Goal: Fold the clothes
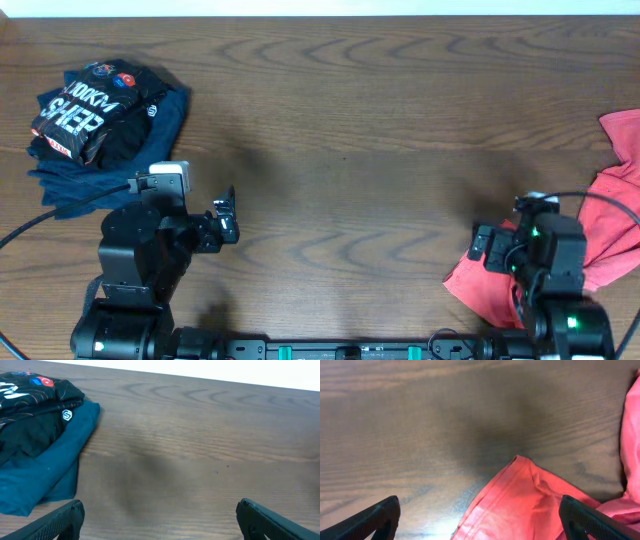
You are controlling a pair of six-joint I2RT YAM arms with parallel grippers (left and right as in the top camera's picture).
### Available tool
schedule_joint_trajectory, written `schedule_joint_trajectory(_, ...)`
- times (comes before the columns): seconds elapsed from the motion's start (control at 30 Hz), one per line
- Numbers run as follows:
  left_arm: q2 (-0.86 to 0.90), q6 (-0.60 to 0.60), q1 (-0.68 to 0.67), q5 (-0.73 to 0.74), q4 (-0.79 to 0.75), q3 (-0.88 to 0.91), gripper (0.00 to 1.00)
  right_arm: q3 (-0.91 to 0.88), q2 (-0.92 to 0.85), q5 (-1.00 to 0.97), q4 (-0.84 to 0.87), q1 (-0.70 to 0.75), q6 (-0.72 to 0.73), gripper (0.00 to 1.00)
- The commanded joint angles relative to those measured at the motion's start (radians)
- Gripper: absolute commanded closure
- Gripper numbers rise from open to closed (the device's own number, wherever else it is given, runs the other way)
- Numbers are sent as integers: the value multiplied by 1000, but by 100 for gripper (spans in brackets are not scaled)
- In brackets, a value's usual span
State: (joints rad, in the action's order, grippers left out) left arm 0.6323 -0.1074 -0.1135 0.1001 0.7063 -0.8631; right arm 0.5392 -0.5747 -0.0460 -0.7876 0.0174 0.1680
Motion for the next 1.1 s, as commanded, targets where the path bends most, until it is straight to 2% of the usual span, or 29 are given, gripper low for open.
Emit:
schedule_joint_trajectory(0.0, 1, 5, -4, -11, 0, 3, 2, -80, 101, 3, 79, -4, -29, 1)
schedule_joint_trajectory(0.17, 1, 5, -4, -11, 0, 3, 2, -279, 313, 82, 311, -4, -99, 1)
schedule_joint_trajectory(0.33, 1, 5, -4, -11, 0, 3, 2, -391, 506, 153, 393, -3, -144, 1)
schedule_joint_trajectory(0.63, 1, 5, -4, -11, 0, 3, 2, -537, 557, 185, 740, -4, -279, 1)
schedule_joint_trajectory(0.87, 1, 5, -4, -11, 0, 3, 2, -534, 570, 182, 731, -3, -401, 1)
schedule_joint_trajectory(1.0, 1, 5, -4, -11, 0, 3, 2, -534, 570, 181, 724, -4, -263, 1)
schedule_joint_trajectory(1.07, 1, 5, -4, -11, 0, 3, 2, -534, 570, 181, 725, -4, -247, 1)
